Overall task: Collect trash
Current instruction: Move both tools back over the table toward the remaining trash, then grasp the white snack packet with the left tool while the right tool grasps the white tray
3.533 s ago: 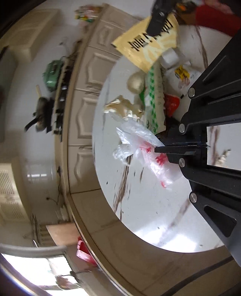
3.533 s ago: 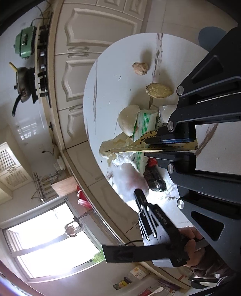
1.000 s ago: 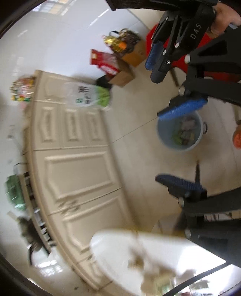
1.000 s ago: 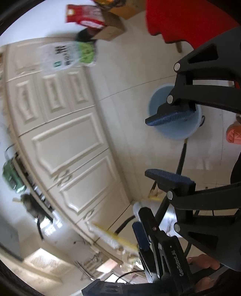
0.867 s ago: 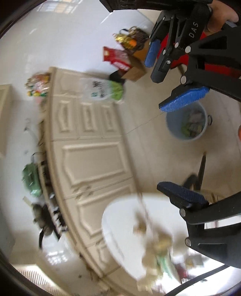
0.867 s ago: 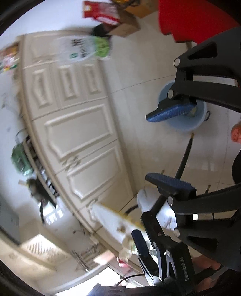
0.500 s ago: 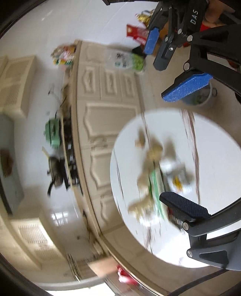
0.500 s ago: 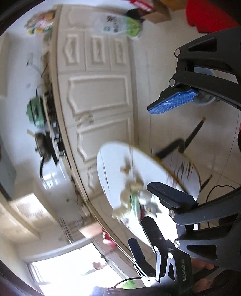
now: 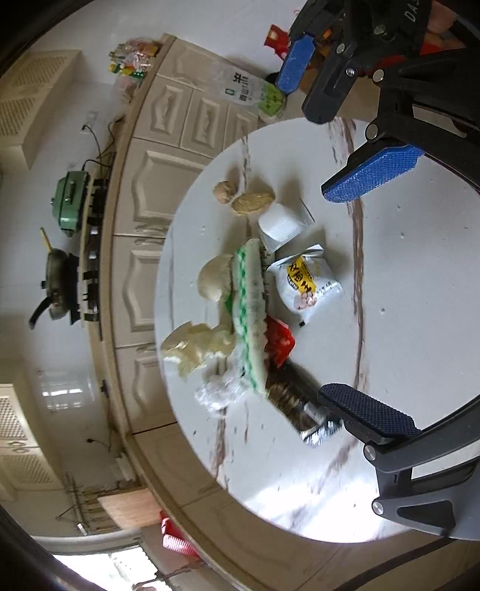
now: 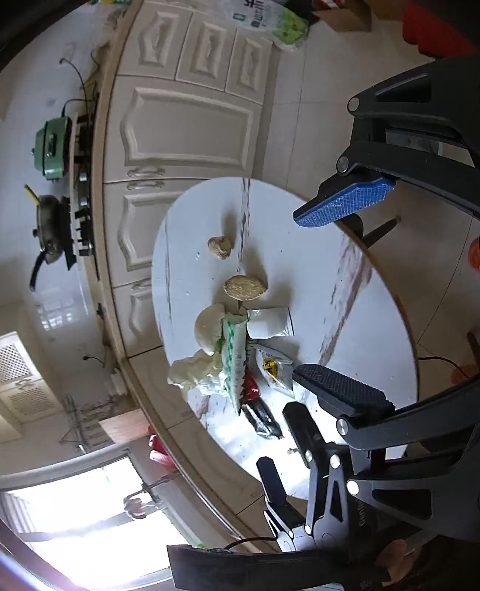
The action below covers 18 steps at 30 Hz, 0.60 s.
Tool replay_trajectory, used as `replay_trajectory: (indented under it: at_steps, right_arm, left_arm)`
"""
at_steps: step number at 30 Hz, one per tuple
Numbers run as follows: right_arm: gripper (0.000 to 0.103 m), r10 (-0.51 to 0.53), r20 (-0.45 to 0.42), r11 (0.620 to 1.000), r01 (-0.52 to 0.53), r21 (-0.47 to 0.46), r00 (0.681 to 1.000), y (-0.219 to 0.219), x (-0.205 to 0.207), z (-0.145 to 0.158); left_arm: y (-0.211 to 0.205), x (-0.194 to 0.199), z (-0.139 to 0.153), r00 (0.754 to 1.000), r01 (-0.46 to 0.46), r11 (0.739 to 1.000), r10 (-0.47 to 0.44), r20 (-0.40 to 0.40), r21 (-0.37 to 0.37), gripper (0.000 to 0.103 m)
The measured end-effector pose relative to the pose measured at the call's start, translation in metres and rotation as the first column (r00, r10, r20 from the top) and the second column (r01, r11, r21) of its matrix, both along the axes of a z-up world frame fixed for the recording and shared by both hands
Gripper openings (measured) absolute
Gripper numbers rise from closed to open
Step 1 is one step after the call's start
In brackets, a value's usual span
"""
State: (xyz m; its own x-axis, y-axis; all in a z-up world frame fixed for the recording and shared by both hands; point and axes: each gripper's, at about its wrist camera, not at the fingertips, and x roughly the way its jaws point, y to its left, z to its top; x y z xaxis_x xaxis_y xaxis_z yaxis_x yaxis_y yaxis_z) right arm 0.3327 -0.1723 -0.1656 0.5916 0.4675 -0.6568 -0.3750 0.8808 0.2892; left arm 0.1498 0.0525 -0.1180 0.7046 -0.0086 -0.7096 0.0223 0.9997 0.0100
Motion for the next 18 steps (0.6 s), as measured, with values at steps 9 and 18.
replay_trajectory:
  at_steps: [9,18]
  right_arm:
    - [0.075,0.004,-0.033,1.0,-0.005,-0.01,0.999,0.002,0.025,-0.019]
    - [0.075,0.019,-0.041,1.0,-0.019,-0.011,0.999,0.01,0.038,-0.023]
  left_arm:
    - [0.008,0.043,-0.02,0.998,-0.015,1.0,0.014,-0.068,-0.014,0.087]
    - [0.039,0.109,-0.015,0.994,-0.017,0.998,0.011,-0.109,-0.055,0.051]
